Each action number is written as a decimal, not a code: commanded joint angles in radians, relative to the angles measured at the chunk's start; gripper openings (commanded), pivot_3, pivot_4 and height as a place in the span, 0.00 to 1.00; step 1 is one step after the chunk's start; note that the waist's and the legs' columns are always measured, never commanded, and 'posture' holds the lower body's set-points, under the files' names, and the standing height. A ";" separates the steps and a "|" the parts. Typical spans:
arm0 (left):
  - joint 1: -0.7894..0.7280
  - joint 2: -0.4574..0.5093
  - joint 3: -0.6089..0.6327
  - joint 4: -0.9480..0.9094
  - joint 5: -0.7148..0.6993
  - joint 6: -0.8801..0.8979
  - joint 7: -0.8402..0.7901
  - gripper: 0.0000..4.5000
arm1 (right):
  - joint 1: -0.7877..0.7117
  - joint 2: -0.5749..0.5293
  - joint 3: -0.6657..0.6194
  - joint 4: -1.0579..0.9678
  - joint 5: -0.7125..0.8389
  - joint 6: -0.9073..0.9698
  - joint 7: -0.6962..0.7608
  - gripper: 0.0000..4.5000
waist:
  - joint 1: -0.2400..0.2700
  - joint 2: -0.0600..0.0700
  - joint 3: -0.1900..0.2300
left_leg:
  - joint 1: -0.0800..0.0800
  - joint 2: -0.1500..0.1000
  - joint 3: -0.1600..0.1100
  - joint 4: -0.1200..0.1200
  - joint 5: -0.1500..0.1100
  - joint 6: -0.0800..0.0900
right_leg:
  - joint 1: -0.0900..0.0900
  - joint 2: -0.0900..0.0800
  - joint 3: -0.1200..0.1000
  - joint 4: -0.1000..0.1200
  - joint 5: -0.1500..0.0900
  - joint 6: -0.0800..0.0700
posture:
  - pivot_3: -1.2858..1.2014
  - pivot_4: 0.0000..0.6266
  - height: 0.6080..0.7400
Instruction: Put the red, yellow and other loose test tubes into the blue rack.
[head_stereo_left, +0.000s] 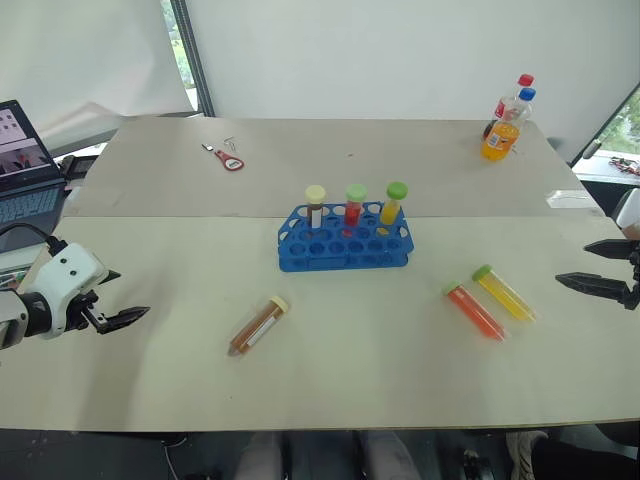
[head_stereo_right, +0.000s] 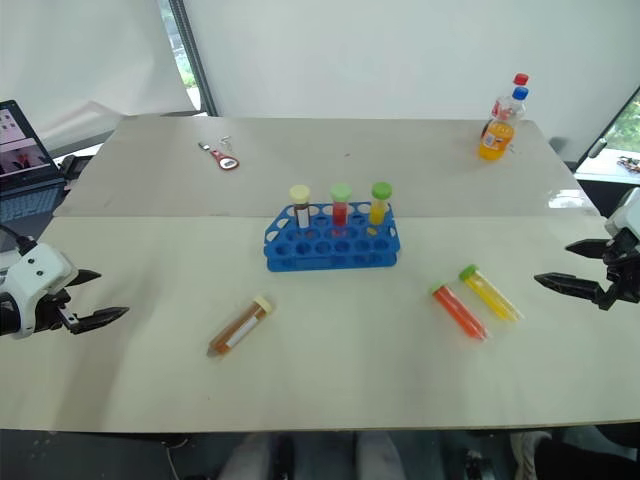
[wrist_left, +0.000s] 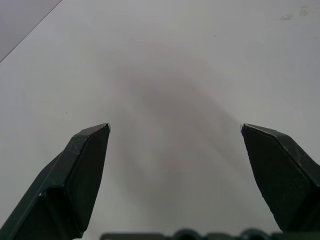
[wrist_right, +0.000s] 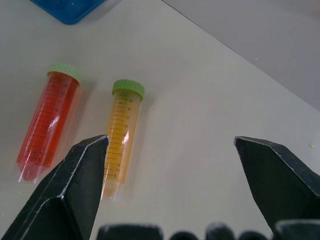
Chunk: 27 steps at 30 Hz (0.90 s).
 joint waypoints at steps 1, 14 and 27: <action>-0.012 0.002 0.022 0.010 -0.013 -0.010 -0.012 1.00 | -0.039 -0.018 -0.010 0.037 -0.010 -0.047 0.018 0.99 | 0.000 0.000 0.000 | 0.000 0.000 0.000 0.000 0.000 0.000 | 0.000 0.000 0.000 0.000 0.000 0.000 | 0.52 0.24 0.95; -0.106 -0.045 -0.005 -0.074 -0.102 -0.004 -0.058 1.00 | -0.143 0.008 0.062 0.086 -0.063 -0.068 0.038 0.99 | 0.002 0.000 0.000 | 0.000 0.000 0.001 0.001 0.000 0.000 | 0.000 0.000 0.000 0.001 0.000 0.000 | 0.52 0.24 0.95; -0.362 -0.207 -0.319 -0.554 -0.314 0.178 -0.115 1.00 | -0.379 0.155 0.417 0.015 -0.303 0.375 -0.060 0.99 | 0.015 0.000 0.000 | -0.001 -0.003 0.000 0.003 0.000 0.000 | 0.000 0.001 0.001 0.002 0.001 0.000 | 0.52 0.24 0.95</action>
